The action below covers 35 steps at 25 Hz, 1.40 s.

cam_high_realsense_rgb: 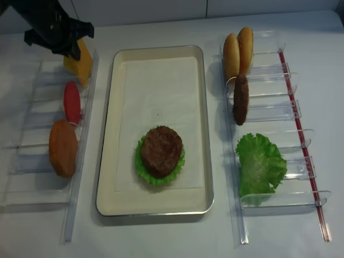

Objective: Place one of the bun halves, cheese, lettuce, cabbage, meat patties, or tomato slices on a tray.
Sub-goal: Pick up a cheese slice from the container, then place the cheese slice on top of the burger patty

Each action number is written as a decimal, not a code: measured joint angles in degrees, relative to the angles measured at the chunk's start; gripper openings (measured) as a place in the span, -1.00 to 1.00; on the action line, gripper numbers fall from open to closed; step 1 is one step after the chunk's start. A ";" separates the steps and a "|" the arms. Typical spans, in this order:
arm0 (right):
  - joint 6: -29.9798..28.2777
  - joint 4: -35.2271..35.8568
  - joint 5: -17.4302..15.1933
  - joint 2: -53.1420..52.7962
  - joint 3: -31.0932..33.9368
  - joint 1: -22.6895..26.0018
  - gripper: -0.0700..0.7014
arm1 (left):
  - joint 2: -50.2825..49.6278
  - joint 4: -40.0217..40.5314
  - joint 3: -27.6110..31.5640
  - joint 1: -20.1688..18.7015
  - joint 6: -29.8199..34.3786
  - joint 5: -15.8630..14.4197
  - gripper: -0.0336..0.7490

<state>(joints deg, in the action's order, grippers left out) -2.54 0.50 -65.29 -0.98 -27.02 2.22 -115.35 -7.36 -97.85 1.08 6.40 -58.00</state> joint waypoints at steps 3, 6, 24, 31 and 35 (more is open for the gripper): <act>0.00 0.00 0.00 0.00 0.00 0.00 -0.29 | 0.74 0.00 0.00 0.00 0.00 -0.95 -0.90; 0.00 0.00 0.00 0.00 0.00 0.00 -0.29 | 3.35 0.10 0.00 0.00 0.00 -1.87 -0.90; 0.00 0.00 0.00 0.00 0.00 0.00 -0.29 | 30.64 -8.13 9.39 0.09 -0.21 -13.17 -0.90; 0.00 0.00 0.00 0.00 0.00 0.00 -0.29 | 47.45 -24.02 31.85 0.09 6.05 -11.70 -0.90; 0.00 0.00 0.00 0.00 0.00 0.00 -0.29 | 51.35 -40.89 45.28 0.09 14.83 -8.88 -0.90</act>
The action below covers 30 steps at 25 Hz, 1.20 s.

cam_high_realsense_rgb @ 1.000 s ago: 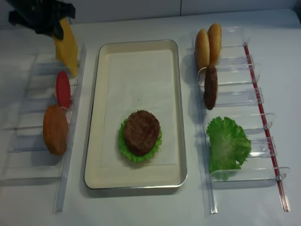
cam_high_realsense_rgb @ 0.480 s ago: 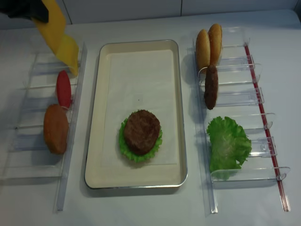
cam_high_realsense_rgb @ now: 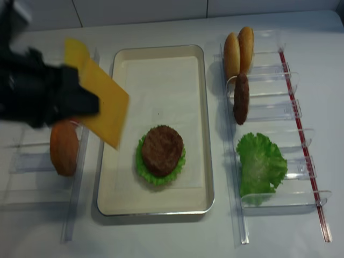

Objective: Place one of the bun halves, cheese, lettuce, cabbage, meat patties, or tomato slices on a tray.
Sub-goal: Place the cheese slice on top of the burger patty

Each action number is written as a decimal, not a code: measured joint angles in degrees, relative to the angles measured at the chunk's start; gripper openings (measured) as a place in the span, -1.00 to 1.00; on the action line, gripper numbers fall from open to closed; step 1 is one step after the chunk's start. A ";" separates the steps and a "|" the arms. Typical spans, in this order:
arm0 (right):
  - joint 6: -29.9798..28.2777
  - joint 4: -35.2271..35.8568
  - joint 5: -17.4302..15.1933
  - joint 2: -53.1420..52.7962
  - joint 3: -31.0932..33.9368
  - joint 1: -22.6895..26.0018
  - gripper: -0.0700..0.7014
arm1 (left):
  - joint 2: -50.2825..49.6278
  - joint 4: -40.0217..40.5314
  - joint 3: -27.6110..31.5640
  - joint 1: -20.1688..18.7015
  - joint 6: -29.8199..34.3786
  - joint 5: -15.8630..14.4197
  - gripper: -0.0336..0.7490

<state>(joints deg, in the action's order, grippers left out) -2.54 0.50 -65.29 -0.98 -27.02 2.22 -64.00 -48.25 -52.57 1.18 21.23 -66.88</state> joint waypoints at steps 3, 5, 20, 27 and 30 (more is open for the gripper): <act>0.00 0.00 0.00 0.00 0.00 0.00 -0.29 | 0.00 -10.25 8.38 0.00 7.87 3.28 -0.90; 0.11 0.00 0.00 0.00 0.00 0.00 -0.29 | 0.00 -16.40 12.66 0.00 12.32 5.43 -0.90; 0.65 0.00 0.00 0.00 0.00 0.00 -0.29 | -7.23 -31.53 18.06 -10.44 24.10 16.92 -0.90; 0.65 0.00 0.00 0.00 0.00 0.00 -0.29 | -17.53 -41.09 18.06 -15.67 31.48 17.60 -0.90; 0.65 0.00 0.00 0.00 0.00 0.00 -0.29 | -19.10 -41.99 18.06 -15.83 32.50 18.46 -0.90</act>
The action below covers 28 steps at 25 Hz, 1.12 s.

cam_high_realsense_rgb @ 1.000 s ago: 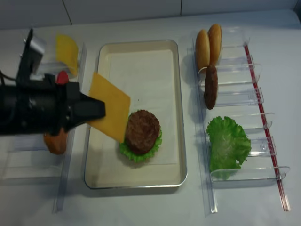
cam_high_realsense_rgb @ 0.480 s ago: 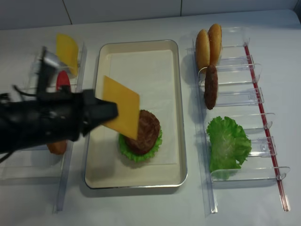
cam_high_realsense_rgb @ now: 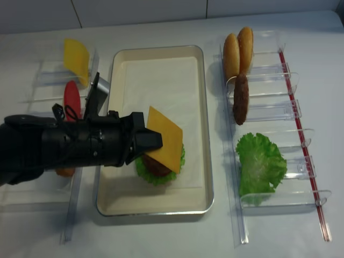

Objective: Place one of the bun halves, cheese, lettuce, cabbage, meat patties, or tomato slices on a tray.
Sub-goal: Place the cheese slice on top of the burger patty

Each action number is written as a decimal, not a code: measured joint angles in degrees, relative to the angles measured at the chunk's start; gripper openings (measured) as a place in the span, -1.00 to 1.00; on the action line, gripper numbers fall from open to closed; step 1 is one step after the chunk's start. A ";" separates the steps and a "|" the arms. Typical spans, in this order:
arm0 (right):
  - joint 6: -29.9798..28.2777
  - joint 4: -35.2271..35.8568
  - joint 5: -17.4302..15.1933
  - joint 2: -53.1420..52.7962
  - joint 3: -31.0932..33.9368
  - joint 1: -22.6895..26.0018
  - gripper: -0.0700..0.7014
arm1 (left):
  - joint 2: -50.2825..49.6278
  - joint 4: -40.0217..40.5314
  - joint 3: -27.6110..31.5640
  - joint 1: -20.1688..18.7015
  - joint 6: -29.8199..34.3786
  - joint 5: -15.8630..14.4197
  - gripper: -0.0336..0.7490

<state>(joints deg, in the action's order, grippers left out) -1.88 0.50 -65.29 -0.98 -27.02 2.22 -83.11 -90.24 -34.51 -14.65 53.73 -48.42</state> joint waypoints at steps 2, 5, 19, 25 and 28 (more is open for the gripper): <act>0.00 0.00 0.00 0.00 0.00 0.00 -0.29 | -0.16 -0.13 0.00 -0.06 0.03 0.80 -0.90; 0.03 0.00 0.00 0.00 0.00 0.00 -0.29 | -0.16 0.37 0.00 -0.06 -0.19 2.70 -0.90; 0.13 0.00 0.00 0.00 0.00 0.00 -0.29 | -2.50 2.02 0.00 -0.13 -0.52 5.27 -0.90; 0.13 0.00 0.00 0.00 0.00 0.00 -0.29 | -2.50 2.02 0.00 -0.13 -0.28 6.36 -0.88; 0.13 0.00 0.00 0.00 0.00 0.00 -0.29 | -2.50 2.02 0.00 -0.13 -0.28 6.61 -0.78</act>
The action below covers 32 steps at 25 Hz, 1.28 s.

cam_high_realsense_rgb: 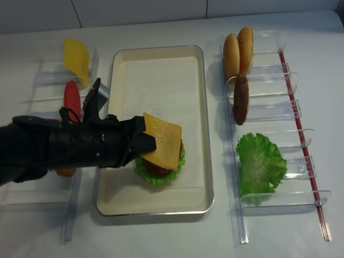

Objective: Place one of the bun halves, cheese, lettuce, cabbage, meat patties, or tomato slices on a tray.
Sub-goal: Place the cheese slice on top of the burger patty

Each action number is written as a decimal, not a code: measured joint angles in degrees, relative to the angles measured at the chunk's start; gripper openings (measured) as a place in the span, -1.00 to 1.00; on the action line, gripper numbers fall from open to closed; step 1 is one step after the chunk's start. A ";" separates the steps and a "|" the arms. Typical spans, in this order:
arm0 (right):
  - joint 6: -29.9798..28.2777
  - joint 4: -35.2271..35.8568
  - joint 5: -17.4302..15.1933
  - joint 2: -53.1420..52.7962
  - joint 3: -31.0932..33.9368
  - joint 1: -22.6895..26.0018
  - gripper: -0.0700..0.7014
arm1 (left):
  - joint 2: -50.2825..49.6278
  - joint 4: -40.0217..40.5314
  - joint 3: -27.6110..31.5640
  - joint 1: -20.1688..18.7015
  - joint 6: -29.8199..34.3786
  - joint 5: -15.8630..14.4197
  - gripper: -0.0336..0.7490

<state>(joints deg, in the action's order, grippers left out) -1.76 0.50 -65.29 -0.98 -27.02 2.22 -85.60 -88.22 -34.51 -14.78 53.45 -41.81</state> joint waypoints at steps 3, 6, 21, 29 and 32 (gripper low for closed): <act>0.00 0.00 0.00 0.00 0.00 0.00 -0.29 | 0.00 0.00 0.00 0.00 0.00 0.09 -0.59; 0.00 0.00 0.00 0.00 0.00 0.00 -0.29 | 0.00 0.00 0.00 0.00 0.08 0.09 -0.41; 0.00 0.00 0.00 0.00 0.00 0.00 -0.29 | 0.00 15.41 -5.67 0.00 -14.02 -0.71 -0.34; 0.00 0.00 0.00 0.00 0.00 0.00 -0.29 | 0.00 31.20 -10.97 0.00 -26.59 -3.05 -0.34; 0.00 0.00 0.00 0.00 0.00 0.00 -0.29 | 0.00 39.07 -13.28 0.00 -32.14 -4.87 -0.34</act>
<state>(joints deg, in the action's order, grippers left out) -1.76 0.50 -65.29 -0.98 -27.02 2.22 -85.60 -49.14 -47.78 -14.78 21.31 -46.68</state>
